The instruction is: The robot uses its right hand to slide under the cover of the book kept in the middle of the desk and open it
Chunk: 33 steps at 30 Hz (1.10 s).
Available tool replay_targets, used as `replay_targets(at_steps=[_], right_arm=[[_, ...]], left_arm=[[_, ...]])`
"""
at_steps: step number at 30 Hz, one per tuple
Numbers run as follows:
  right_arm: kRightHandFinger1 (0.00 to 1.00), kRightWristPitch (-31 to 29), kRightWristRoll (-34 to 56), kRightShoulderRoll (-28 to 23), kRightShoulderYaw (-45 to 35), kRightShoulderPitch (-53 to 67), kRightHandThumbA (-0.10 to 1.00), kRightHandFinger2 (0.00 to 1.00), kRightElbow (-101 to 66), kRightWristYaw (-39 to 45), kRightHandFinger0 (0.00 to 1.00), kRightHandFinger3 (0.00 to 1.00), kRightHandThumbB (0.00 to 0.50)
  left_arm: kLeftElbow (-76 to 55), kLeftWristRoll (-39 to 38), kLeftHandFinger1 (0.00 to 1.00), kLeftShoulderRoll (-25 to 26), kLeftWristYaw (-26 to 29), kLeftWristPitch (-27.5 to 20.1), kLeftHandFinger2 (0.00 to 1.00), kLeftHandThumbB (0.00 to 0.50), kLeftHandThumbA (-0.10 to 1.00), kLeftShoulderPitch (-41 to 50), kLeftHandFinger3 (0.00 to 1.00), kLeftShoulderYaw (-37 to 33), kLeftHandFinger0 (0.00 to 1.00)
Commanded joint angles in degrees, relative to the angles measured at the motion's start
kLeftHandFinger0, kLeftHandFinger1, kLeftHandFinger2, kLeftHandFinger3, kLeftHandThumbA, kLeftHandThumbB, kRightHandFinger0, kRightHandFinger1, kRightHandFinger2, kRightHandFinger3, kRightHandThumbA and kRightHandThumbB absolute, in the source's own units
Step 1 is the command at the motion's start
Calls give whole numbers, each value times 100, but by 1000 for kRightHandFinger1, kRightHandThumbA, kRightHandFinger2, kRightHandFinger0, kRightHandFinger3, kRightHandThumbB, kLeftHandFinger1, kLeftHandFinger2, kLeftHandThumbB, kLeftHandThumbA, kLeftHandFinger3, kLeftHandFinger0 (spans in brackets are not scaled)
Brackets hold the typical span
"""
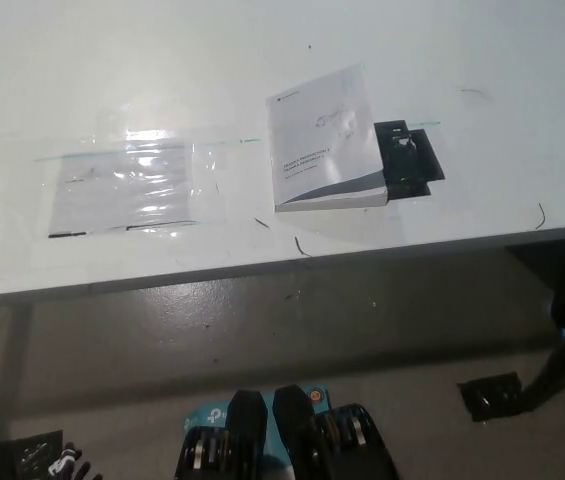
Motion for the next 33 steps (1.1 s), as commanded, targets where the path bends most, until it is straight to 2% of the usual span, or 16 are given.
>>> replay_targets(at_steps=[1,4,6,11,14,15,20,24,25,27,28,33], right_arm=[[1000,411,1023,-178,-193,-748,1000,1000,-995,-1183,1000,1000,123],[1000,459,986,-229,-122,-990,1000,1000,-1071,-1331,1000,1000,127],[1000,531,1027,-280,-34,-1131,1000,1000,-1103,-1390,1000,1000,163],[1000,576,961,-379,361,-1514,1000,1000,-1223,-1438,1000,1000,206],[1000,577,801,-448,675,-1808,1000,1000,-1157,-1393,1000,1000,195],[1000,565,734,-451,820,-1970,1000,1000,-1045,-1345,1000,1000,160],[1000,488,556,-489,1229,-2214,1000,1000,-667,-1243,1000,1000,135],[1000,410,446,-488,1498,-2362,1000,1000,-284,-1126,1000,1000,146],[1000,390,441,-472,1568,-2492,1000,1000,62,-1088,1000,1000,120],[1000,341,442,-470,1634,-2583,1000,1000,358,-1017,1000,1000,113],[1000,340,406,-440,1694,-2636,1000,1000,455,-1020,1000,1000,133],[1000,257,332,-397,1847,-2829,1000,1000,948,-987,1000,1000,129]], left_arm=[[-77,-674,898,-38,-290,92,940,116,959,-107,1000,103,898],[-6,-670,877,-4,-229,76,912,127,957,-122,972,69,872],[-27,-670,878,-16,-204,57,911,129,958,-91,980,31,875],[4,-766,861,-5,-202,26,905,133,942,-62,984,12,889],[18,-776,895,33,-216,27,926,124,968,-59,999,-31,917],[15,-836,904,32,-249,48,929,117,973,-62,1000,-25,931],[0,-848,913,28,-222,30,936,125,965,-56,998,-75,942],[-13,-823,895,34,-136,32,917,124,965,-71,983,-108,926],[-49,-836,891,27,-123,38,913,119,958,-57,977,-112,917],[-39,-848,894,47,-171,28,920,116,960,-65,978,-135,923],[-49,-870,901,51,-196,39,922,113,967,-63,978,-144,930],[-75,-823,885,66,-137,28,913,112,980,-70,998,-198,925]])
